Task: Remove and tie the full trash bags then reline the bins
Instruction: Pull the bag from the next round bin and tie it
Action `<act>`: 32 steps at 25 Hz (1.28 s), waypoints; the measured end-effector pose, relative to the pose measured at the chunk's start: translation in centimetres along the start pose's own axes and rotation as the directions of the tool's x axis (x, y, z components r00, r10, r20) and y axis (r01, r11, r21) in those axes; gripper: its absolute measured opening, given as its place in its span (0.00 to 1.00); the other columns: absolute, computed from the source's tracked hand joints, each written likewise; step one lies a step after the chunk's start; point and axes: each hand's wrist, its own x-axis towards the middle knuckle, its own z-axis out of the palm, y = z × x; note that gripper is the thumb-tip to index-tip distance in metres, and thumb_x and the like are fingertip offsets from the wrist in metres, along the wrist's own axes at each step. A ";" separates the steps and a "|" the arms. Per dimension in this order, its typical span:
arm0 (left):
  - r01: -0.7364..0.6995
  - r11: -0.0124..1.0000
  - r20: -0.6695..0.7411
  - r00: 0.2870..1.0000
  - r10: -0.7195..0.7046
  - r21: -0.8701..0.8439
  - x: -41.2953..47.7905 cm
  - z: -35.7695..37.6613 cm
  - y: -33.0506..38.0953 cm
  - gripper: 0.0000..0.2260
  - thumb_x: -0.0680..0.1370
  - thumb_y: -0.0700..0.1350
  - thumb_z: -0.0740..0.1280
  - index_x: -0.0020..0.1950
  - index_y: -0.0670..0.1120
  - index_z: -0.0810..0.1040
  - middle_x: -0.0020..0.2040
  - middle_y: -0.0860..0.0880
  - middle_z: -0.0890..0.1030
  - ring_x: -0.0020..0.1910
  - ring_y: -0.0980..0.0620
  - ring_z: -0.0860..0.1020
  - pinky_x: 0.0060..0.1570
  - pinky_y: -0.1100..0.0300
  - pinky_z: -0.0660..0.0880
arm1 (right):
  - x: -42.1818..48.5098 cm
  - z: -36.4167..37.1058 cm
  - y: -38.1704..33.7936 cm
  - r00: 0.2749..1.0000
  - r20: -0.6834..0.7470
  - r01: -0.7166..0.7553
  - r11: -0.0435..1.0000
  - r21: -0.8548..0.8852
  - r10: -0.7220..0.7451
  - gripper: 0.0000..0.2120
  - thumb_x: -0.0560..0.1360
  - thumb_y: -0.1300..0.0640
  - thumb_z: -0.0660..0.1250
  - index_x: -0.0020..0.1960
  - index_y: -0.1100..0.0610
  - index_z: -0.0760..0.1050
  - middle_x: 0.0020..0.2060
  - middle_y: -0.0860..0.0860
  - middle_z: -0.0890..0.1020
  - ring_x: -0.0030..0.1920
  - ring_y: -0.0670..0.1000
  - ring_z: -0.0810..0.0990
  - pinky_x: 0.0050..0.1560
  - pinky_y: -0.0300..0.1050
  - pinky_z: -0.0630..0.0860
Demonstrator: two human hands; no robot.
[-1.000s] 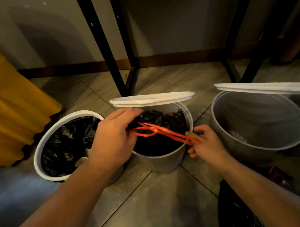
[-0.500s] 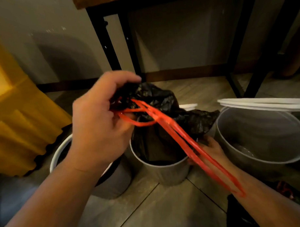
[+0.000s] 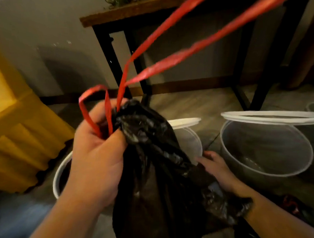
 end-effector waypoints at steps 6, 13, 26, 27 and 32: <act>0.417 0.902 -0.074 0.902 -0.426 -0.112 -7.1 0.0 -8.8 0.14 0.68 0.35 0.73 0.52 0.47 0.84 0.43 0.43 0.85 0.43 0.46 0.83 0.47 0.52 0.81 | 0.8 -0.1 1.0 0.999 -0.001 -0.050 0.998 -0.022 0.050 0.17 0.78 0.58 0.73 0.65 0.55 0.74 0.43 0.63 0.85 0.34 0.60 0.85 0.35 0.52 0.81; 0.669 0.741 -0.101 0.742 -0.663 0.054 -9.6 -0.4 -16.3 0.18 0.63 0.48 0.74 0.50 0.42 0.78 0.43 0.43 0.78 0.45 0.45 0.75 0.50 0.46 0.71 | 1.1 -0.3 1.5 0.999 0.027 -0.028 0.999 -0.034 0.029 0.14 0.79 0.61 0.71 0.61 0.56 0.71 0.34 0.58 0.80 0.29 0.57 0.83 0.33 0.50 0.83; 0.569 0.224 -0.286 0.668 -0.687 0.791 -11.8 -0.7 -25.3 0.14 0.74 0.64 0.70 0.48 0.54 0.82 0.42 0.54 0.84 0.50 0.46 0.84 0.42 0.59 0.72 | 1.6 -1.1 2.6 0.998 -0.041 0.047 0.997 -0.068 -0.049 0.07 0.78 0.59 0.73 0.47 0.56 0.75 0.31 0.54 0.84 0.30 0.54 0.84 0.30 0.46 0.81; 0.602 0.237 -0.306 0.658 -0.688 0.763 -11.7 -0.9 -25.1 0.15 0.74 0.63 0.72 0.49 0.53 0.82 0.43 0.53 0.85 0.50 0.47 0.84 0.42 0.58 0.73 | 1.7 -1.1 2.7 0.998 -0.048 0.042 0.997 -0.062 -0.045 0.06 0.78 0.58 0.73 0.48 0.57 0.76 0.31 0.55 0.84 0.30 0.54 0.84 0.30 0.46 0.80; 0.814 0.547 -0.254 0.581 -0.773 0.197 -11.7 -1.1 -23.9 0.16 0.74 0.38 0.79 0.59 0.44 0.79 0.43 0.49 0.86 0.40 0.54 0.84 0.47 0.60 0.80 | 1.1 -0.9 2.7 0.999 -0.045 0.005 1.000 -0.014 -0.006 0.06 0.78 0.57 0.73 0.46 0.59 0.79 0.32 0.57 0.83 0.30 0.55 0.83 0.32 0.47 0.80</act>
